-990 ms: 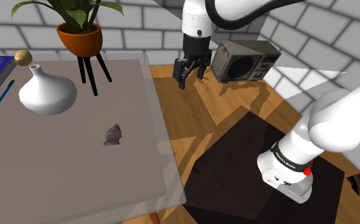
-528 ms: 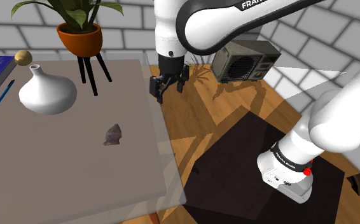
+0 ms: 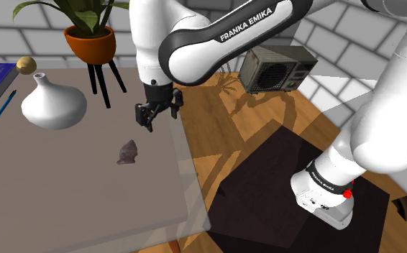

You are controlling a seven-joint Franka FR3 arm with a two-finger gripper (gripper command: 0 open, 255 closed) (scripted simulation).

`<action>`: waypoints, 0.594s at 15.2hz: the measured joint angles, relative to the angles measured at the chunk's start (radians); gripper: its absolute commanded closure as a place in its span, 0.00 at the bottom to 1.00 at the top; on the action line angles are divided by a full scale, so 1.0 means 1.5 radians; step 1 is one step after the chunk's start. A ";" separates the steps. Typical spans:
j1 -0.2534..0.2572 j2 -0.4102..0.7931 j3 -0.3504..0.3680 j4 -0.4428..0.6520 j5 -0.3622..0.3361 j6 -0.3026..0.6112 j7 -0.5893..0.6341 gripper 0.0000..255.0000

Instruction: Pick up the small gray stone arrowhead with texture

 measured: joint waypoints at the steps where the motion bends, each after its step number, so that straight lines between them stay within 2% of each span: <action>1: 0.009 0.027 -0.002 0.021 -0.014 0.004 0.012 0.00; 9: 0.110 0.238 -0.031 0.235 -0.103 -0.008 0.091 0.00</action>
